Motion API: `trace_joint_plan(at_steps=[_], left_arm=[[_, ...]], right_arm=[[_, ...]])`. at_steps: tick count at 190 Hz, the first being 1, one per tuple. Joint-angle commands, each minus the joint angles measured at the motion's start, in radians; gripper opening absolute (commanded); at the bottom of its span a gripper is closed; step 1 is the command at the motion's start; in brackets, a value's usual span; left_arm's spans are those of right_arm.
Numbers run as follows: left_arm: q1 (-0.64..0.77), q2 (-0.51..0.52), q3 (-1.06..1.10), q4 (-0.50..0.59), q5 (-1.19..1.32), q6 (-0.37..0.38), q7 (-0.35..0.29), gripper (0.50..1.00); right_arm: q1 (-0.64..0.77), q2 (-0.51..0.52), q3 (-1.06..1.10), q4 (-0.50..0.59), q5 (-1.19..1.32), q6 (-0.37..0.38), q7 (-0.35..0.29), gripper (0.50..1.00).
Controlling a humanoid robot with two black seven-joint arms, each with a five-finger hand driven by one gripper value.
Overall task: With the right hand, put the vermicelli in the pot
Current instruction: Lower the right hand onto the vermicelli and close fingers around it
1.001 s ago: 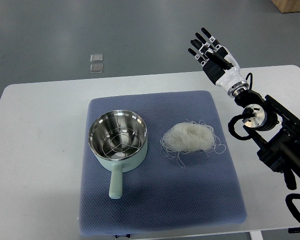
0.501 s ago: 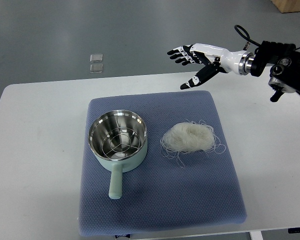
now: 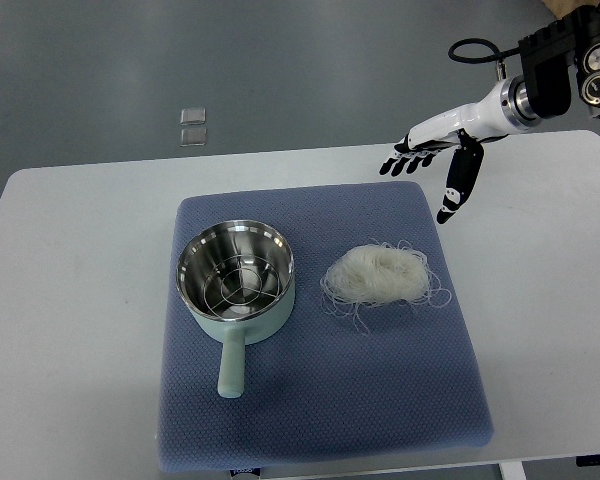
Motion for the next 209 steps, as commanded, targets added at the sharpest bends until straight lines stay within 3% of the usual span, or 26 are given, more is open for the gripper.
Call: trace_joint_plan(at_steps=[1,45,68,91,177,202,209], left_arm=[[0.0,0.0,0.001,0.002,-0.002,0.0,0.001,1.0],[0.0,0.0,0.001,-0.001,0.0,0.0,0.001,1.0],[0.0,0.0,0.003,0.0,0.0,0.0,0.001,1.0],[0.0,0.0,0.001,-0.001,0.0,0.0,0.0,1.0],[0.0,0.0,0.001,-0.001,0.0,0.0,0.0,1.0],[0.0,0.0,0.001,-0.001,0.0,0.0,0.001,1.0],[0.0,0.0,0.001,-0.001,0.0,0.0,0.001,1.0]], right_arm=[[-0.076,0.002,0.041,0.002,0.0,-0.045,0.0,0.928],[-0.248,0.01,0.156,0.002,-0.043,-0.064,0.003,0.928],[-0.306,0.035,0.169,-0.001,-0.101,-0.143,0.034,0.926],[-0.355,0.067,0.169,-0.011,-0.151,-0.198,0.049,0.926],[-0.455,0.139,0.172,-0.07,-0.233,-0.262,0.065,0.919],[-0.475,0.145,0.172,-0.072,-0.236,-0.275,0.068,0.901],[-0.482,0.148,0.17,-0.074,-0.237,-0.281,0.068,0.864]])
